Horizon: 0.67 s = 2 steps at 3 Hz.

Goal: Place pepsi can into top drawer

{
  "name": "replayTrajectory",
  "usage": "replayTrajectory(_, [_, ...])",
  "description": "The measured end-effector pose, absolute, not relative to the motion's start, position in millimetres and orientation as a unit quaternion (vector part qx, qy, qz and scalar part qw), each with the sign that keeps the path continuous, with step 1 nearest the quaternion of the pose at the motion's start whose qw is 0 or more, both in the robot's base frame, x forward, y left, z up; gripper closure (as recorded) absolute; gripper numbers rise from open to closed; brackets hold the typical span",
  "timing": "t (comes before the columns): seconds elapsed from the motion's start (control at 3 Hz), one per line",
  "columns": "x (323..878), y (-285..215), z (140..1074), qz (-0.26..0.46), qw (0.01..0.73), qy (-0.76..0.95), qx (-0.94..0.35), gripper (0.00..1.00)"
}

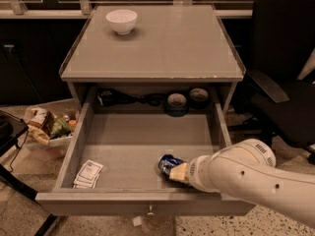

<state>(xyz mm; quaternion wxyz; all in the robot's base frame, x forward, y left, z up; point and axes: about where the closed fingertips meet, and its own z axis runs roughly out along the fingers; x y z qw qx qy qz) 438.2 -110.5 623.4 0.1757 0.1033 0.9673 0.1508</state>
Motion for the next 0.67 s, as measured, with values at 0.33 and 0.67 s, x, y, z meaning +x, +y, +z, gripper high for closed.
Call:
replayTrajectory(0.33, [440.4, -135.0, 650.5, 0.122, 0.213, 0.963, 0.107, 0.00])
replayTrajectory(0.67, [441.1, -135.4, 653.3, 0.121, 0.217, 0.963, 0.104, 0.00])
